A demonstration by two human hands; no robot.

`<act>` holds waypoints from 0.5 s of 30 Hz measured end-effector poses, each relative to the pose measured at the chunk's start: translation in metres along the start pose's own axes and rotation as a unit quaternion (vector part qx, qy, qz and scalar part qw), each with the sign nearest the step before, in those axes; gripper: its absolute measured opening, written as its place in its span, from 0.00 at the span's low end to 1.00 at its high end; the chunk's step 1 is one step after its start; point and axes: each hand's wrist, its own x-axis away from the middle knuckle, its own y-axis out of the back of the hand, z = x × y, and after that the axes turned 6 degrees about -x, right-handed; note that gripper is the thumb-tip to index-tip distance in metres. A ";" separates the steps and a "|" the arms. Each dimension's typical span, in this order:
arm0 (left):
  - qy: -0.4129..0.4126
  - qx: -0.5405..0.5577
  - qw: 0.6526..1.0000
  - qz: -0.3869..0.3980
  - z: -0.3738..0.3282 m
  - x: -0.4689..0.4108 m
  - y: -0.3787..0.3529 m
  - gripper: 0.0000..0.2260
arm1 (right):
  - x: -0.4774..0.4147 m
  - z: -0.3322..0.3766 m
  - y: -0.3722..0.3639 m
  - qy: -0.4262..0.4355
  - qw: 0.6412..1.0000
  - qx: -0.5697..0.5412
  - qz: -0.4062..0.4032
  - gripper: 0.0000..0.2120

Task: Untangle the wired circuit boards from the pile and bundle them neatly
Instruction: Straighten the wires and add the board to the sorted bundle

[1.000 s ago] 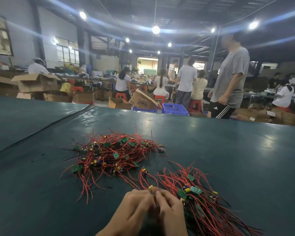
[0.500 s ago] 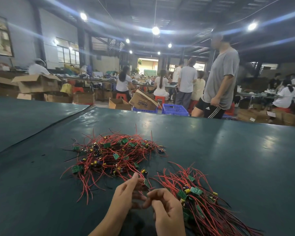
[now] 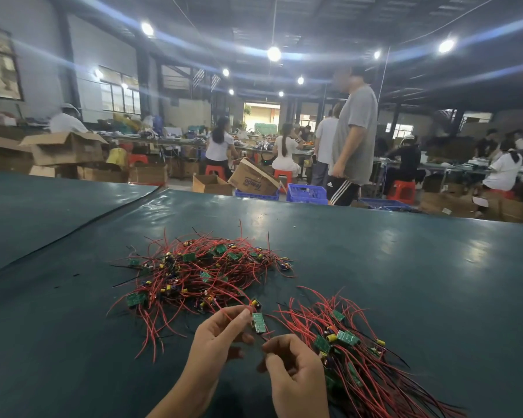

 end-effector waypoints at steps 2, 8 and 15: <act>-0.003 -0.006 1.000 0.006 0.000 0.000 0.000 0.09 | 0.000 -0.001 0.000 -0.005 1.000 0.014 -0.001 0.14; -0.023 -0.020 0.999 -0.009 0.004 -0.002 0.000 0.02 | -0.001 -0.007 -0.003 0.010 0.995 0.082 -0.054 0.15; -0.052 -0.008 0.997 -0.053 0.001 -0.003 0.001 0.04 | -0.006 -0.006 0.001 0.012 0.997 0.030 -0.073 0.11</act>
